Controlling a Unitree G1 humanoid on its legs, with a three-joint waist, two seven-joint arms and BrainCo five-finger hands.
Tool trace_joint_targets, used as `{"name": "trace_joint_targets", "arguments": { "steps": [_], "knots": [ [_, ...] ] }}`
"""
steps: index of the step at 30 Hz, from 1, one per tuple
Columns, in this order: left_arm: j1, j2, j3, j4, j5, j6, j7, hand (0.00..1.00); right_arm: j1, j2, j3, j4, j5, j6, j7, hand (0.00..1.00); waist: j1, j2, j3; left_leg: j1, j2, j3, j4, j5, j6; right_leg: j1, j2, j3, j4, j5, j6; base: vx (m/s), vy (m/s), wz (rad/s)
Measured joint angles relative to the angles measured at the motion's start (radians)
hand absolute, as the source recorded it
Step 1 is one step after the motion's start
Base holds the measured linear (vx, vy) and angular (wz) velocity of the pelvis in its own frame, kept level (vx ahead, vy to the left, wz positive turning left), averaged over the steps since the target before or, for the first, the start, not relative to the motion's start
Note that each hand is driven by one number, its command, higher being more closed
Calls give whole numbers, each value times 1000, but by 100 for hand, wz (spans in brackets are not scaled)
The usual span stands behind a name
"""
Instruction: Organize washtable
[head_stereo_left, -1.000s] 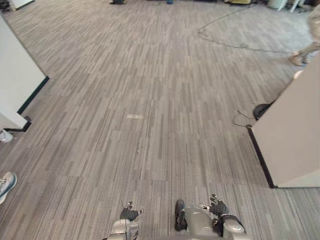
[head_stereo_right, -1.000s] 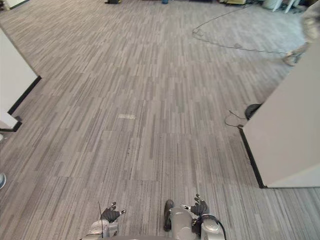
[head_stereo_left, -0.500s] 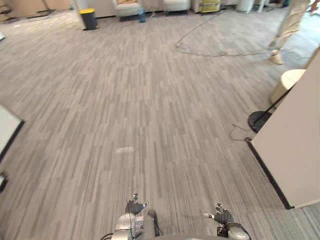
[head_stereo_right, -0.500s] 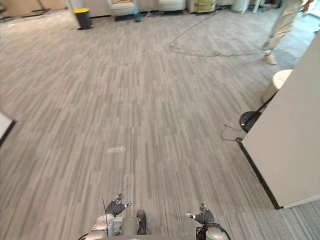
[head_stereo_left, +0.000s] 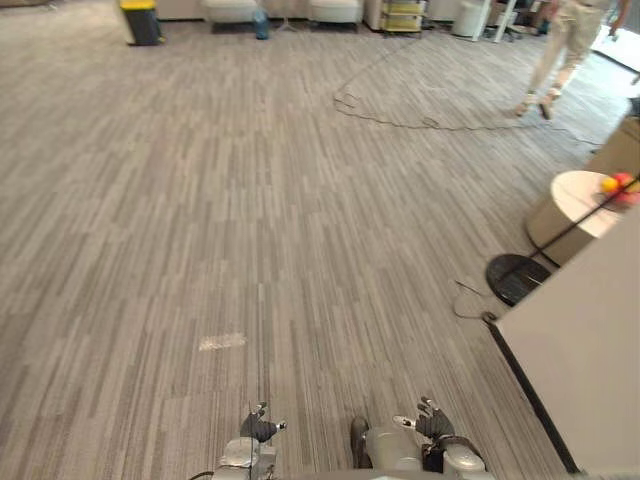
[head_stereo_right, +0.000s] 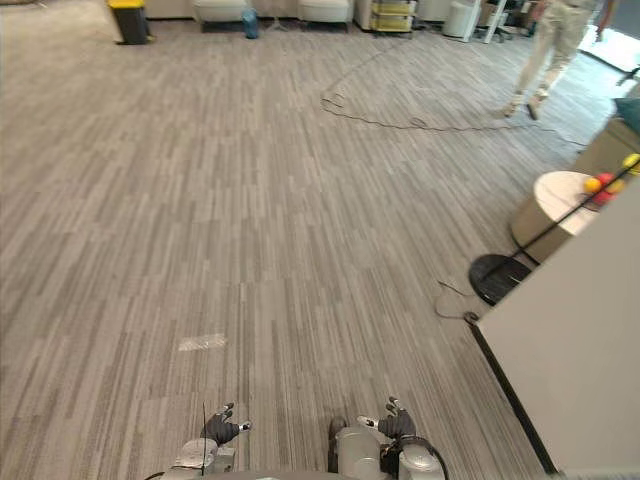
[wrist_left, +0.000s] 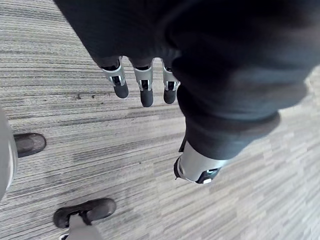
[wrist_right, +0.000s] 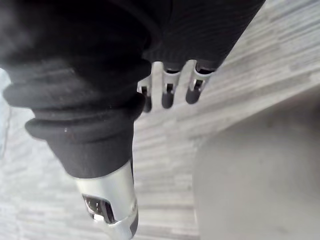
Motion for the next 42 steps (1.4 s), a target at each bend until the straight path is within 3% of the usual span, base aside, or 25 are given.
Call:
{"name": "trace_joint_targets", "arguments": {
  "steps": [2,5,7,11,13,20,27,28,38,41,42],
  "knots": [
    [-2,-14,11,-8,7,-1,0,0,0,-6,-6,-3,0,1,0,0,1,12,3,-56,27,-1,135,-12,-18,31,-2,-37,-5,-33,-15,368,-183,52],
    [0,-28,23,-43,13,1,0,0,15,-5,-10,-25,1,7,-2,0,10,15,11,-170,119,15,472,-24,-37,146,35,-83,-61,-70,-50,381,-223,41],
    [6,-46,22,-56,13,1,-1,0,27,-2,-5,-35,2,8,-4,0,13,12,10,-194,144,29,546,-26,-33,195,44,-90,-81,-86,-59,205,-91,2],
    [7,-64,15,-60,14,0,-2,0,28,-3,-3,-41,5,7,-6,0,11,19,5,-221,124,25,365,-22,-36,204,42,-53,-85,-89,-60,152,8,-31],
    [8,-62,14,-57,14,1,-2,0,34,3,-17,-42,4,7,-7,0,12,27,-3,-205,122,33,232,30,-54,210,47,-38,-81,-100,-40,97,108,-20],
    [17,-34,13,-39,15,2,-1,0,42,10,-25,-28,3,3,-10,0,10,19,-26,-148,86,56,85,53,-52,203,34,-9,-113,-84,-5,-8,90,-4],
    [15,-19,12,-23,16,0,-1,0,23,8,-33,20,4,-2,-9,0,10,21,-30,-104,73,59,-46,129,-56,202,50,9,-163,-34,-11,-76,-6,-4],
    [15,-9,12,2,16,1,-1,0,17,5,-28,47,3,-2,-9,0,9,15,-55,-80,69,68,-96,143,-55,216,65,50,-231,9,3,-43,-14,-5],
    [14,-1,14,1,12,0,1,0,12,6,-27,49,4,-2,-10,0,11,8,-54,-97,72,75,-102,143,-55,209,60,31,-239,9,2,0,0,3],
    [7,12,16,-3,9,-1,2,0,13,8,-27,42,10,-4,-22,0,12,-6,-39,-151,84,78,-11,100,-56,182,43,7,-182,-48,0,-9,-4,24],
    [8,19,30,-21,0,-2,4,0,13,10,-27,37,18,-4,-26,0,13,-17,-26,-199,97,102,113,59,-82,176,32,2,-145,-83,-10,-29,-5,34]
  ]
}}
